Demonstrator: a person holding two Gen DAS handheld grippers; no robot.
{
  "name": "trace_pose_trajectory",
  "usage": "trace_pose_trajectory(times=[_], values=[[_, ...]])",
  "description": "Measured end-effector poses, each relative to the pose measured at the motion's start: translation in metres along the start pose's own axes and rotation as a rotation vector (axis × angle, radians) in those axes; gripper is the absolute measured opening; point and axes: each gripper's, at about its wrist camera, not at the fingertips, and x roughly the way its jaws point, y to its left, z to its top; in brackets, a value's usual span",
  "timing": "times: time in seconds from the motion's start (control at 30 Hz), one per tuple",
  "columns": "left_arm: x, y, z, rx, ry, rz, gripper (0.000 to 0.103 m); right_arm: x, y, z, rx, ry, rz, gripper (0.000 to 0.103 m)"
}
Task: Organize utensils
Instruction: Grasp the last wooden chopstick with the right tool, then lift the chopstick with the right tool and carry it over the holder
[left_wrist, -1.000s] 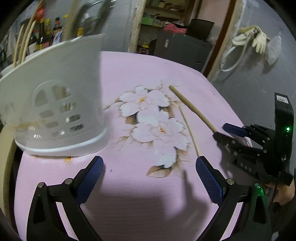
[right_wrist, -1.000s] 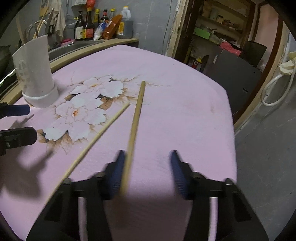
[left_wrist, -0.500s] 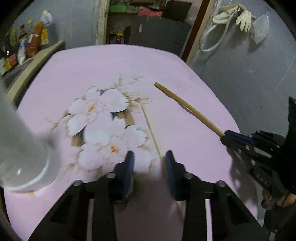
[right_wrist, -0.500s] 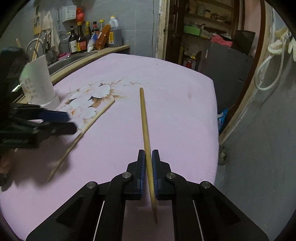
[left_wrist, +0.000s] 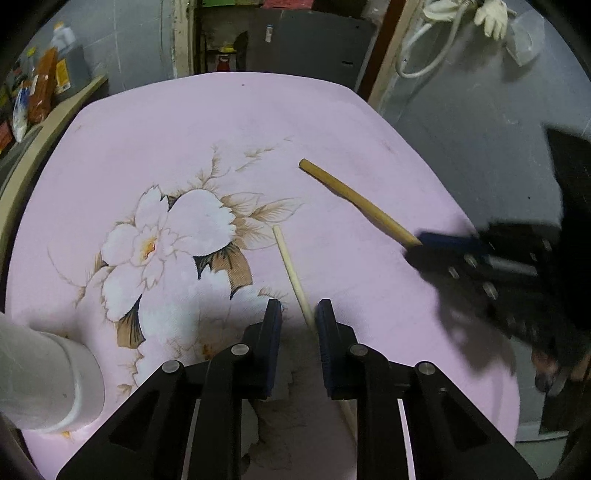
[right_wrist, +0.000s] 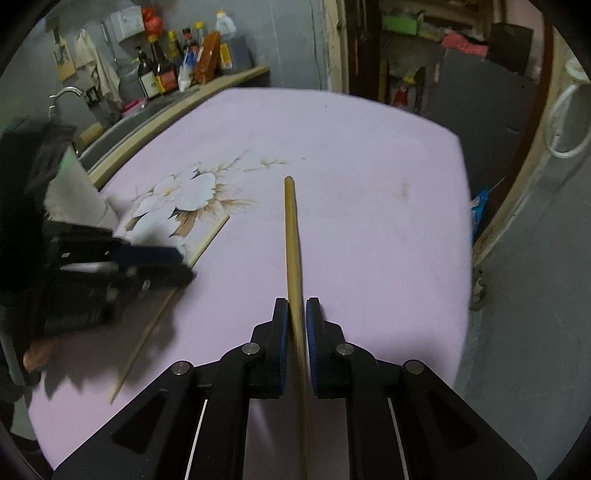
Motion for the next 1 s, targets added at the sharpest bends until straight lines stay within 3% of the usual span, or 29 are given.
trace_pose_trajectory(times=[0.13, 0.3, 0.53, 0.67, 0.77, 0.9, 1.0], values=[[0.004, -0.005, 0.003, -0.010, 0.011, -0.005, 0.016, 0.015, -0.006, 0.020, 0.044, 0.041, 0.028, 0.010], [0.005, -0.008, 0.004, -0.012, 0.017, 0.006, 0.006, 0.022, -0.004, 0.031, 0.066, 0.078, 0.021, 0.010], [-0.004, -0.008, -0.009, -0.037, 0.002, -0.023, 0.002, 0.011, -0.001, 0.022, 0.104, 0.045, 0.069, 0.006], [-0.018, -0.008, -0.027, -0.028, -0.028, -0.038, 0.002, -0.004, 0.005, 0.006, 0.125, -0.024, 0.131, 0.006], [-0.033, -0.005, -0.042, -0.049, -0.090, -0.055, 0.002, -0.022, 0.016, -0.006, 0.104, -0.115, 0.125, 0.006], [-0.060, -0.008, -0.059, -0.060, -0.232, -0.048, 0.002, -0.048, 0.034, -0.020, 0.101, -0.265, 0.138, 0.005], [-0.085, -0.010, -0.071, -0.061, -0.367, -0.044, 0.002, -0.066, 0.050, -0.027, 0.076, -0.393, 0.100, 0.006]])
